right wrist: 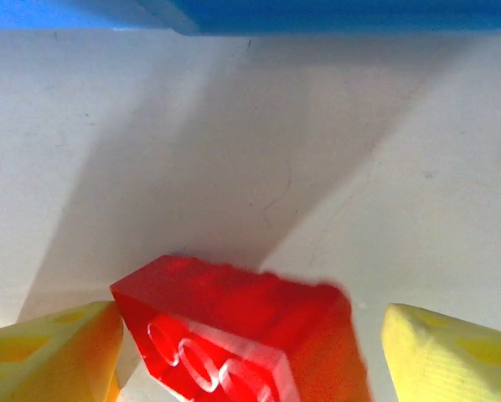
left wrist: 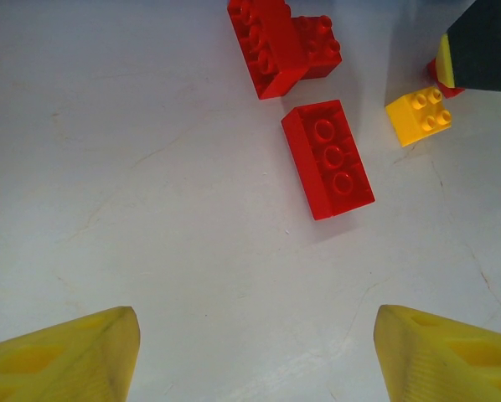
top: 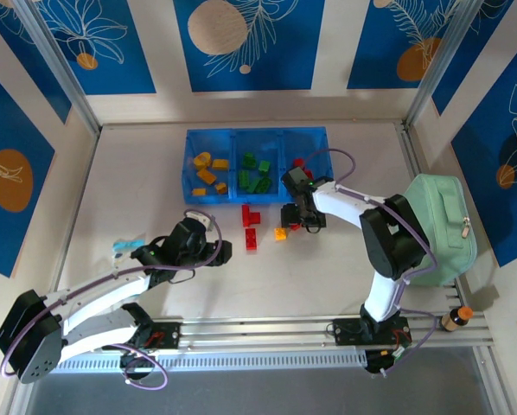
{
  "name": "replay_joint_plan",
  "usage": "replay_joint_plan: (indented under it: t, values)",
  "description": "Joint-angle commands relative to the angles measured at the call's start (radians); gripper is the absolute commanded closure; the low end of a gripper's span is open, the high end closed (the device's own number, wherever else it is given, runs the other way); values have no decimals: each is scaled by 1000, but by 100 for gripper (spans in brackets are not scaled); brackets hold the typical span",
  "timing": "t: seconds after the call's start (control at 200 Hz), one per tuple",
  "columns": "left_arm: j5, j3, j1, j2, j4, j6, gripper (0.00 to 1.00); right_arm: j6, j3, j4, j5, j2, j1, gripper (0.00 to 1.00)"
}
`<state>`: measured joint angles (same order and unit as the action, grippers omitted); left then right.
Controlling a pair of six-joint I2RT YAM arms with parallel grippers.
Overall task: Sort the legos into containers by color
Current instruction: Pick up the lego from the center of the table.
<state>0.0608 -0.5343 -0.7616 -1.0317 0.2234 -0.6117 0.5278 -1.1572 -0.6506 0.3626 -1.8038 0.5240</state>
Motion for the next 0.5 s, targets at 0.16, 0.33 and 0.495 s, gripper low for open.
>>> replay_joint_plan:
  t: [0.16, 0.33, 0.495]
  values:
    - [17, -14, -8, -6, -6, 10, 26, -17, -32, -5, -43, -45, -10, 21]
    - [20, -9, -8, -11, -10, 11, 26, -27, -35, 1, -55, -42, -7, 33]
    - [18, -9, -8, -22, -19, 11, 26, -24, -30, -2, -46, -37, 2, 48]
